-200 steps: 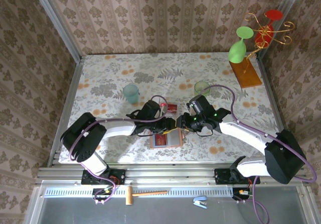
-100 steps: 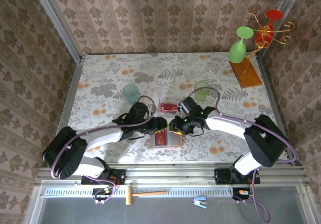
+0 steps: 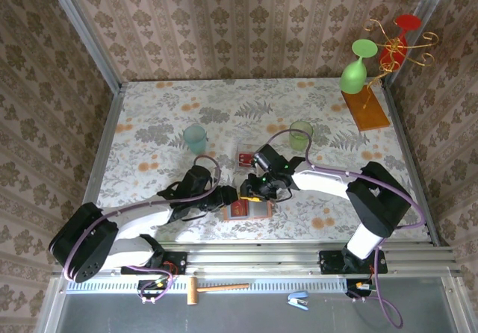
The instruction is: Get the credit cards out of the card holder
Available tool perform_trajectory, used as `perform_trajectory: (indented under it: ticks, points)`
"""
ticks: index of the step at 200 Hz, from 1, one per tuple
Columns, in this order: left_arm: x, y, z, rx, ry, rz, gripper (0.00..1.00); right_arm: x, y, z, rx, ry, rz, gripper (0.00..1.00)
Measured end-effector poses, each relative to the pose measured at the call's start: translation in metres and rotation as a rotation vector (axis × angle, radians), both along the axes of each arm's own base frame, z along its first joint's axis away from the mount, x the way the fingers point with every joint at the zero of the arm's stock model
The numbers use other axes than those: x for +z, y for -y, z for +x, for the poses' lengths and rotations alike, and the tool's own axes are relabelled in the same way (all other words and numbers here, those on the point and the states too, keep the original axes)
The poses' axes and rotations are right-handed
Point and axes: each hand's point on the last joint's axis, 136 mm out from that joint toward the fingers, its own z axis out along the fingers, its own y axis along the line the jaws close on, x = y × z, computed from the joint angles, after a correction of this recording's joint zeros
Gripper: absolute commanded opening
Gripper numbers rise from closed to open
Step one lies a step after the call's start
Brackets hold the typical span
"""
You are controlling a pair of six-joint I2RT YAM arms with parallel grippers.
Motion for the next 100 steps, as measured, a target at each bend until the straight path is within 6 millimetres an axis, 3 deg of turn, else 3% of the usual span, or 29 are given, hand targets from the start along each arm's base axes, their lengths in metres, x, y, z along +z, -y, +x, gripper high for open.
perform_trajectory:
  ticks: [40,100]
  points:
    - [0.0020,0.0006,0.0031,0.013,0.007,-0.009,0.20,0.0075,-0.0039,0.0041,0.002,0.012,0.009,0.22]
    - [0.0008,-0.0005,0.0039,0.018,0.013,-0.015,0.14,0.0012,-0.0036,0.0032,0.001,-0.003,-0.003,0.21]
